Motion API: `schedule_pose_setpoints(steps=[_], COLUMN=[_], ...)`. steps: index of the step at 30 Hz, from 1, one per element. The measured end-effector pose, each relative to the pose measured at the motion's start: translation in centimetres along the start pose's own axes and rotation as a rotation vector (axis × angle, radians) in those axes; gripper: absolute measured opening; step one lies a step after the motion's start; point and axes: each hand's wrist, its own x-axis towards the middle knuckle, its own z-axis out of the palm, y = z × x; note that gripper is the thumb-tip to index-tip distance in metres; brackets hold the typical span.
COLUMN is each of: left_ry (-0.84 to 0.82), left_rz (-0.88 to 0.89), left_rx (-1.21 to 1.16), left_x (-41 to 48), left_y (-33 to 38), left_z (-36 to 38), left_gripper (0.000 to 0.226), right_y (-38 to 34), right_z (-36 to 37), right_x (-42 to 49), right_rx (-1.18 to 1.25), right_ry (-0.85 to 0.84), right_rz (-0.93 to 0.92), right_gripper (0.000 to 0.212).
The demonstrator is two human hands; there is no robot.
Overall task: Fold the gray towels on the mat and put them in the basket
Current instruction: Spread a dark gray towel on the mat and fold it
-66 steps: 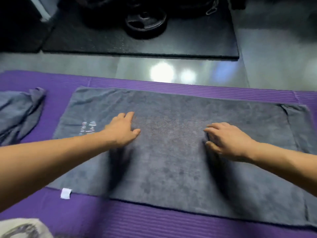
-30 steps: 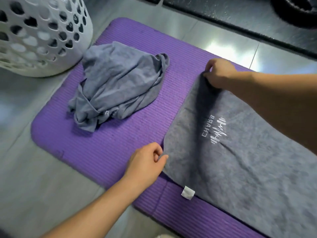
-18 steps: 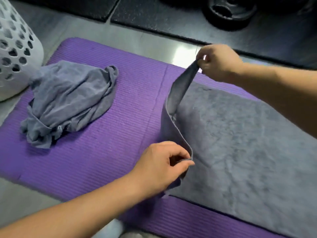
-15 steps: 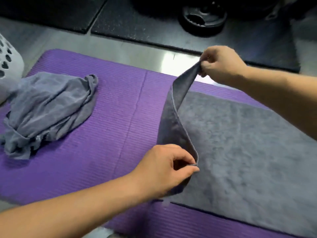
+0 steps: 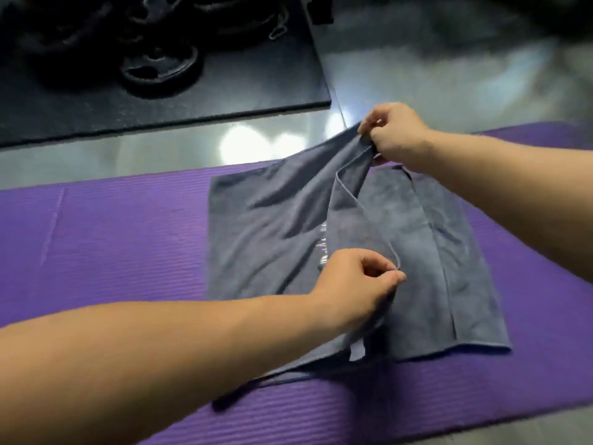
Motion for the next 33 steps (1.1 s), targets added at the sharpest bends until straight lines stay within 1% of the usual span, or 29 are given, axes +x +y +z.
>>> schedule_pose_setpoints(steps=[2, 4, 9, 13, 17, 22, 27, 33], left_ry=[0.008, 0.011, 0.066, 0.089, 0.065, 0.050, 0.015, -0.080], left_rz=[-0.028, -0.038, -0.061, -0.019, 0.052, 0.032, 0.012, 0.030], left_rx=[-0.053, -0.068, -0.041, 0.032, 0.140, 0.252, 0.372, 0.494], left_x=[0.7, 1.1, 1.4, 1.7, 2.2, 3.9, 5.0, 6.0], left_y=[-0.4, -1.0, -2.5, -2.4, -2.2, -3.1, -3.8, -4.4], left_z=[5.2, 9.8, 15.3, 17.9, 20.4, 22.6, 23.9, 24.9], left_gripper=[0.014, 0.016, 0.013, 0.008, 0.010, 0.019, 0.022, 0.021], right_y=[3.9, 7.3, 12.3, 15.7, 17.6, 19.7, 21.6, 22.6], right_z=[-2.5, -4.8, -6.8, -7.8, -8.8, -8.7, -8.3, -8.0], right_x=[0.8, 1.6, 2.6, 3.7, 4.2, 3.9, 4.0, 4.7], right_rx=[0.049, 0.092, 0.136, 0.170, 0.189, 0.110, -0.015, -0.138], right_ry=[0.022, 0.066, 0.092, 0.154, 0.141, 0.072, 0.105, 0.147], right_rz=[0.053, 0.076, 0.049, 0.062, 0.075, 0.062, 0.055, 0.043], right_gripper=[0.046, 0.045, 0.044, 0.038, 0.040, 0.045, 0.047, 0.046])
